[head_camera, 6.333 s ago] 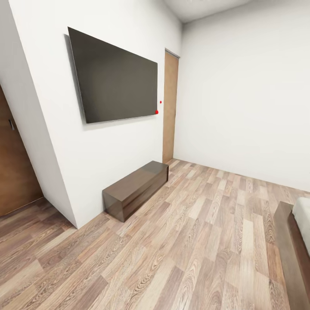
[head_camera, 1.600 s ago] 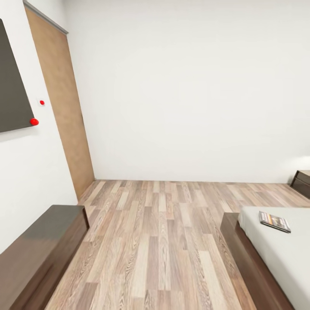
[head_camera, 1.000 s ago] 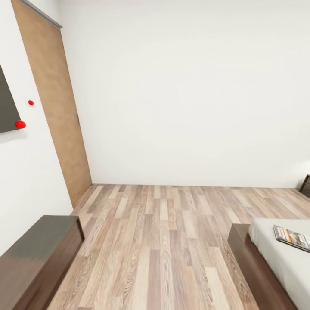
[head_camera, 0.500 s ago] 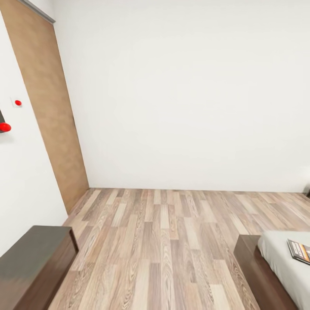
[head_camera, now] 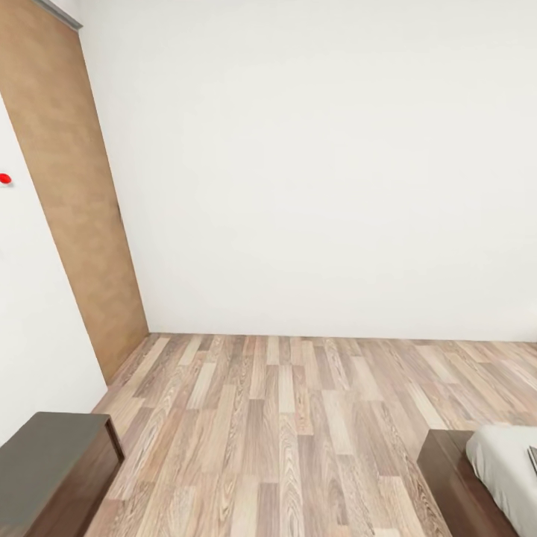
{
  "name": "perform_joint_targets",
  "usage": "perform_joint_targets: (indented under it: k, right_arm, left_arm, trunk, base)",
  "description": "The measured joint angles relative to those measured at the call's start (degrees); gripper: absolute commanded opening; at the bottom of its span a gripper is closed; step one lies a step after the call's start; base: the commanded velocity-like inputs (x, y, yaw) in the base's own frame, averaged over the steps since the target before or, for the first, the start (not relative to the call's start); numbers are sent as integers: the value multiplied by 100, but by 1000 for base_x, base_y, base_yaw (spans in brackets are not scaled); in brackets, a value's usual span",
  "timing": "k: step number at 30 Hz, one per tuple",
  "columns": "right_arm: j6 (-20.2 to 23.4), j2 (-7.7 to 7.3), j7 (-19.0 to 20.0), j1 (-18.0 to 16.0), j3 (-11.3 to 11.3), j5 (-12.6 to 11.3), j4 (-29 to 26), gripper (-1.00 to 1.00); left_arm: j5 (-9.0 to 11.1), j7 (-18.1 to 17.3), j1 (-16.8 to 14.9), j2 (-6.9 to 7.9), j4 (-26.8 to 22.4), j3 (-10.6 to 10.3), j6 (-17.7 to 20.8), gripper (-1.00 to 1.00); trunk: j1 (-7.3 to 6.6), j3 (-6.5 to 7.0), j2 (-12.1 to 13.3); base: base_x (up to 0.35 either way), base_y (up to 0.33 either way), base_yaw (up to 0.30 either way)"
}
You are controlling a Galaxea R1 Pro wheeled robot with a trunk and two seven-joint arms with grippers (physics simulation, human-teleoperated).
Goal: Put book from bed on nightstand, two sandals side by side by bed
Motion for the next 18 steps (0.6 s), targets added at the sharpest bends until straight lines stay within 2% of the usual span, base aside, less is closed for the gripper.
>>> perform_joint_targets:
  k: [12,18]
  right_arm:
    - [0,6,0,0,8,0,0,100]
    - [0,28,0,0,4,0,0,100]
  left_arm:
    - [0,0,0,0,1,-9,0,100]
    - [0,2,0,0,1,-112,0,100]
  trunk:
    - [0,0,0]
    - [0,0,0]
  base:
    - [339,0,0]
    - [339,0,0]
